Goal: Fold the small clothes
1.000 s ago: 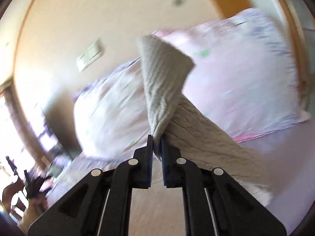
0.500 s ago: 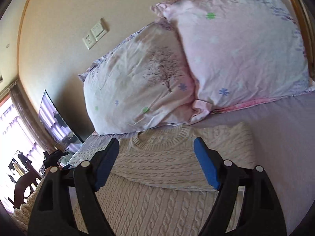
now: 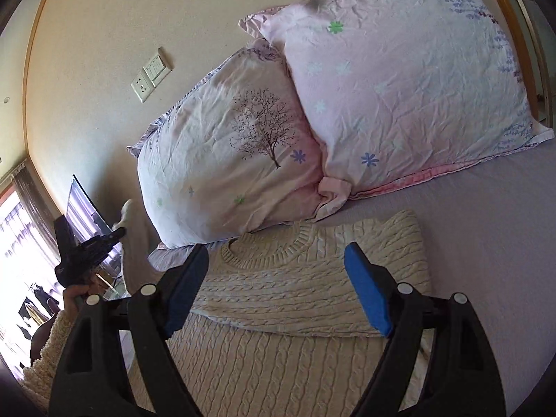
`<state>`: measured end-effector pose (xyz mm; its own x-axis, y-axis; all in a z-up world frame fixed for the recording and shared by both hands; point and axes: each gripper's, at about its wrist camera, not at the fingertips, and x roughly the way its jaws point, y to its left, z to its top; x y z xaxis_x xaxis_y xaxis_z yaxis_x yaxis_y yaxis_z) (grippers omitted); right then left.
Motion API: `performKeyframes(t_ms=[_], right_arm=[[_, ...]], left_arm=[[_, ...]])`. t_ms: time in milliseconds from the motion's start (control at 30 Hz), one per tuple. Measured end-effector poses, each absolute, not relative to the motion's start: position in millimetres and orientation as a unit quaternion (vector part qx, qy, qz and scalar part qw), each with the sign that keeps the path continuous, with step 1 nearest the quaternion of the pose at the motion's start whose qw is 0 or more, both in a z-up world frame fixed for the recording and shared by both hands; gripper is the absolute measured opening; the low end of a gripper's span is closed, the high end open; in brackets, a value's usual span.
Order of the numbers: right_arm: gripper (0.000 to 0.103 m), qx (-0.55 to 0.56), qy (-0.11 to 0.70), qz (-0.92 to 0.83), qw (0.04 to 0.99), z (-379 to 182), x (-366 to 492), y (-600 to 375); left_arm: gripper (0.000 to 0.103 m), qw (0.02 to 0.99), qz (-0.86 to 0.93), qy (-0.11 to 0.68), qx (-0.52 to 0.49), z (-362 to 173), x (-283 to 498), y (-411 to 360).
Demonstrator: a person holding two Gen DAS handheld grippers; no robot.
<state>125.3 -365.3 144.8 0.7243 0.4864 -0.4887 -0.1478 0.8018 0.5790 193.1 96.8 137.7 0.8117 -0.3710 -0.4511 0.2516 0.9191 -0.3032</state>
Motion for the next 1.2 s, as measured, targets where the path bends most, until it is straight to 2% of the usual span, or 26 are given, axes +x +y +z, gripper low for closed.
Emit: performKeyframes(t_ms=[33, 67, 100, 133, 167, 200, 233, 267, 333, 367, 633, 700, 733, 800, 933, 1033, 1133, 1200], right_arm=[[0.082, 0.264, 0.333, 0.186, 0.886, 140, 130, -361], [0.082, 0.270, 0.343, 0.190, 0.879, 134, 136, -357], [0.082, 0.276, 0.356, 0.186, 0.873, 127, 141, -356], [0.082, 0.285, 0.369, 0.179, 0.866, 120, 146, -357], [0.080, 0.296, 0.383, 0.171, 0.858, 112, 151, -361], [0.077, 0.306, 0.395, 0.164, 0.851, 105, 153, -366], [0.069, 0.313, 0.405, 0.155, 0.845, 100, 155, -372], [0.064, 0.313, 0.417, 0.143, 0.841, 95, 158, -376], [0.061, 0.306, 0.435, 0.116, 0.839, 87, 163, -380], [0.060, 0.305, 0.440, 0.108, 0.838, 84, 167, -382], [0.044, 0.272, 0.481, 0.061, 0.831, 57, 227, -370], [0.030, 0.251, 0.495, 0.048, 0.830, 48, 238, -362], [0.014, 0.236, 0.494, 0.041, 0.836, 48, 241, -359], [0.010, 0.245, 0.471, 0.052, 0.846, 59, 234, -361], [0.010, 0.269, 0.395, 0.034, 0.877, 104, 189, -385], [0.011, 0.264, 0.415, -0.012, 0.871, 105, 154, -405], [0.026, 0.293, 0.445, -0.023, 0.846, 91, 111, -429], [0.065, 0.302, 0.446, -0.023, 0.842, 91, 78, -441]], left_arm=[[0.012, 0.936, -0.205, 0.274, -0.078, 130, 187, 54], [0.025, 0.923, -0.243, 0.295, -0.042, 115, 181, 11], [0.033, 0.907, -0.273, 0.320, -0.016, 100, 175, -21], [0.039, 0.892, -0.293, 0.344, 0.001, 85, 170, -43], [0.039, 0.880, -0.305, 0.363, 0.007, 73, 166, -54], [0.039, 0.876, -0.306, 0.373, 0.007, 67, 161, -55], [0.041, 0.878, -0.300, 0.374, 0.000, 64, 158, -48], [0.051, 0.883, -0.289, 0.371, -0.013, 65, 156, -32], [0.068, 0.898, -0.248, 0.362, -0.042, 69, 146, 8], [0.071, 0.905, -0.227, 0.358, -0.049, 72, 139, 26], [0.076, 0.895, -0.140, 0.406, -0.119, 46, 78, 123], [0.076, 0.890, -0.137, 0.414, -0.135, 35, 65, 132], [0.076, 0.886, -0.139, 0.417, -0.145, 31, 61, 136], [0.076, 0.880, -0.149, 0.422, -0.163, 25, 54, 139], [0.076, 0.870, -0.175, 0.423, -0.182, 17, 48, 137], [0.076, 0.872, -0.187, 0.415, -0.183, 16, 41, 136], [0.075, 0.866, -0.206, 0.409, -0.202, 13, 33, 138], [0.075, 0.863, -0.219, 0.403, -0.212, 11, 24, 139]])
